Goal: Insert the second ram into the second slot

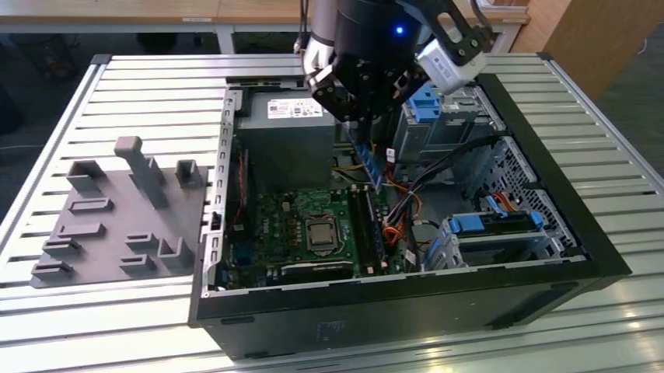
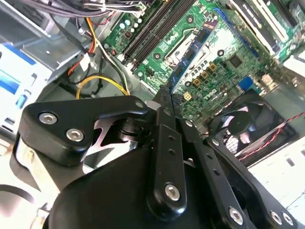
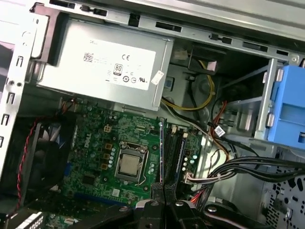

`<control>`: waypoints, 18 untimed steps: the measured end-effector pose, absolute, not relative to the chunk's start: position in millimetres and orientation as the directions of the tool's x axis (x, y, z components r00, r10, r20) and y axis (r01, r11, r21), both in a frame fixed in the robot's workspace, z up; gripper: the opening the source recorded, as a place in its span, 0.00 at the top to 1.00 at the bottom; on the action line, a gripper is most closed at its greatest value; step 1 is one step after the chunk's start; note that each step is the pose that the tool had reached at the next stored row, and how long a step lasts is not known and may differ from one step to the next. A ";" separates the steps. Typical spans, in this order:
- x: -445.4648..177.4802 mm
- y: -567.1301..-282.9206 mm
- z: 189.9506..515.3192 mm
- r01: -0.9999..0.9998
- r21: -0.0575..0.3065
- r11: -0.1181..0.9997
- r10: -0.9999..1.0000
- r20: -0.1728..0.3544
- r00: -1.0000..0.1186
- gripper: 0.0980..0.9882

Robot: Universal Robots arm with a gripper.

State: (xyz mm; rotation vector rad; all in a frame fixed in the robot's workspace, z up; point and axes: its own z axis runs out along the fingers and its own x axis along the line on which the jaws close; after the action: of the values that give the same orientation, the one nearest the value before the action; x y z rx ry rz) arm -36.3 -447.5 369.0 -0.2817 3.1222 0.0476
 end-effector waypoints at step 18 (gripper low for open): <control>-36.3 -447.5 365.4 0.050 0.019 0.999 0.050 -0.008 -0.999 0.98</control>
State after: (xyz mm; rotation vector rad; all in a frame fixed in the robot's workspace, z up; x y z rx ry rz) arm -36.3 -447.5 365.4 0.0784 3.1322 0.0294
